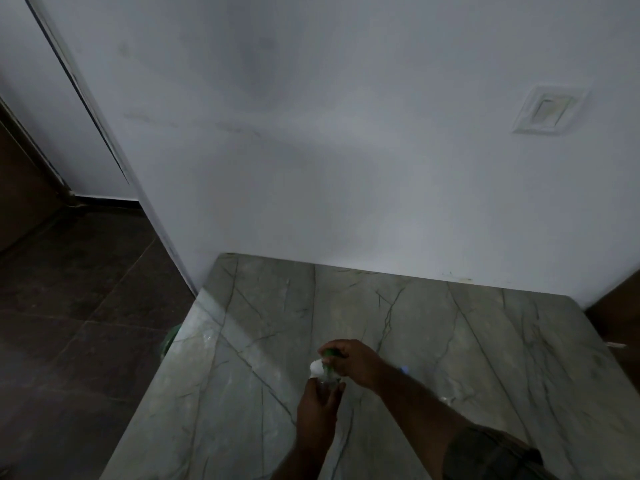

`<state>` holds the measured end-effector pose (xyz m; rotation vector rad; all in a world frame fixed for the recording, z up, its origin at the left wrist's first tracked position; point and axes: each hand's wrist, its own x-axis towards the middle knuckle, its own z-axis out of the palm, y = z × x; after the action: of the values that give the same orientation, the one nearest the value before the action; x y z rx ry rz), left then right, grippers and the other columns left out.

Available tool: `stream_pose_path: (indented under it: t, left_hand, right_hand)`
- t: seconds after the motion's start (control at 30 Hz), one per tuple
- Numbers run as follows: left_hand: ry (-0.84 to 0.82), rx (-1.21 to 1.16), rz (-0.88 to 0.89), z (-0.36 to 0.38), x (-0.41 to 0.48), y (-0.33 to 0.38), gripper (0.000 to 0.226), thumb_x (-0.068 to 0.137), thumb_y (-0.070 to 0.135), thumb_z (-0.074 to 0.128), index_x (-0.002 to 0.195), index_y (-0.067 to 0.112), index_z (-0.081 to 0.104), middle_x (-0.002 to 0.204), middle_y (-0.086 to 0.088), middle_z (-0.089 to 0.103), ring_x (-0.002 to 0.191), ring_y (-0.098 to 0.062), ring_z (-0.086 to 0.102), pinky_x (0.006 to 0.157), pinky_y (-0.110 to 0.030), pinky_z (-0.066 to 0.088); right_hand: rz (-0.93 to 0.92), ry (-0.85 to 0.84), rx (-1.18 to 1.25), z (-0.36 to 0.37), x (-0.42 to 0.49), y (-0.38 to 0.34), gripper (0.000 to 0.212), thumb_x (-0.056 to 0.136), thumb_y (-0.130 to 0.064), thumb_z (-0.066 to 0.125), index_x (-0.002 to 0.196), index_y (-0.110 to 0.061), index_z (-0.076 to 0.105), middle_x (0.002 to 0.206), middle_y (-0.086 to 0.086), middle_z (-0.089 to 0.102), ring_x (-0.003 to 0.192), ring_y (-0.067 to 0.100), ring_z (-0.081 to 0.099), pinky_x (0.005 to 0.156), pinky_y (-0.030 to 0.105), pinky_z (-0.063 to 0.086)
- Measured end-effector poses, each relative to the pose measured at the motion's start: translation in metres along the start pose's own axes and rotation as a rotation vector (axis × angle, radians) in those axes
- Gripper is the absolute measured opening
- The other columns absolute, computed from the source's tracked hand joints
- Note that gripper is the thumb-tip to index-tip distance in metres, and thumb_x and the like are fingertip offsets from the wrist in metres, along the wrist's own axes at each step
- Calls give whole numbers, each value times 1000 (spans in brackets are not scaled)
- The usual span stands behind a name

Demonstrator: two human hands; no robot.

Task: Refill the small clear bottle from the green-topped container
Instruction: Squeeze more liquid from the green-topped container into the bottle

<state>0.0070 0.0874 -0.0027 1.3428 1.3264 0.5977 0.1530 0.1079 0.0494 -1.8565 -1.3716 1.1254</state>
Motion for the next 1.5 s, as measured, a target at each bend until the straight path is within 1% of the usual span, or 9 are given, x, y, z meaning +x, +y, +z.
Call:
stream_pose_path:
  t: [0.2, 0.33, 0.5, 0.63, 0.73, 1.07, 1.23, 1.43, 1.5]
  left_hand:
    - [-5, 18, -1, 1, 1, -5, 20, 86, 40, 70, 91, 26, 56, 76, 2, 67, 64, -13, 64, 60, -31, 54]
    - [-13, 14, 10, 2, 1, -6, 19, 85, 38, 71, 91, 27, 56, 77, 3, 69, 66, -10, 66, 62, -33, 57]
    - [-7, 6, 7, 0, 1, -1, 18, 84, 35, 72, 93, 30, 57, 79, 0, 71, 59, -5, 65, 49, -21, 52]
    - [-18, 36, -3, 1, 4, 2, 18, 85, 38, 70, 91, 32, 54, 80, 2, 69, 63, -10, 66, 52, -27, 56]
    - [-23, 22, -32, 2, 3, 0, 19, 85, 37, 70, 93, 32, 54, 81, 3, 68, 66, -11, 66, 51, -23, 55]
    - [-36, 15, 0, -2, 3, 8, 22, 87, 34, 70, 102, 27, 56, 83, 0, 69, 67, -13, 66, 46, -14, 47]
    - [-53, 59, 14, -2, 6, 6, 24, 89, 35, 68, 106, 24, 55, 89, 2, 69, 73, -15, 68, 47, -14, 48]
    - [-55, 41, -31, 0, 3, 3, 29, 87, 34, 70, 108, 21, 55, 88, 0, 68, 69, -11, 66, 47, -13, 48]
    - [-70, 42, -24, -1, 4, 4, 28, 87, 33, 70, 108, 22, 55, 88, 1, 69, 70, -11, 67, 50, -15, 50]
  right_hand:
    - [-12, 29, -64, 4, 0, 6, 31, 90, -26, 66, 119, -15, 68, 119, 2, 68, 100, 8, 62, 91, 27, 53]
    - [-6, 35, -23, 5, 0, 8, 32, 88, -24, 68, 118, -13, 69, 118, 4, 68, 101, 11, 64, 90, 30, 55]
    - [26, -4, 17, 0, 2, 3, 32, 89, -25, 68, 119, -14, 68, 118, 3, 68, 105, 18, 65, 92, 35, 55]
    - [19, 14, 27, 1, 1, 4, 30, 89, -25, 67, 117, -13, 69, 116, 4, 69, 102, 15, 65, 89, 30, 53]
    - [10, 31, 12, 5, 1, 8, 33, 88, -26, 68, 119, -13, 69, 119, 2, 69, 105, 14, 65, 91, 27, 52]
    - [65, -5, 95, 2, 6, 10, 30, 89, -30, 67, 117, -19, 70, 116, -1, 70, 104, 15, 67, 94, 36, 54]
    - [51, 2, 117, 3, 7, 14, 32, 89, -29, 67, 118, -18, 69, 117, -1, 70, 102, 13, 66, 90, 31, 53]
    - [30, -7, 70, 5, 6, 18, 36, 89, -30, 66, 123, -19, 66, 126, -2, 65, 106, 6, 61, 94, 27, 51]
    - [48, -24, 92, 3, 7, 15, 35, 89, -30, 66, 123, -19, 67, 125, -2, 66, 107, 8, 62, 97, 30, 52]
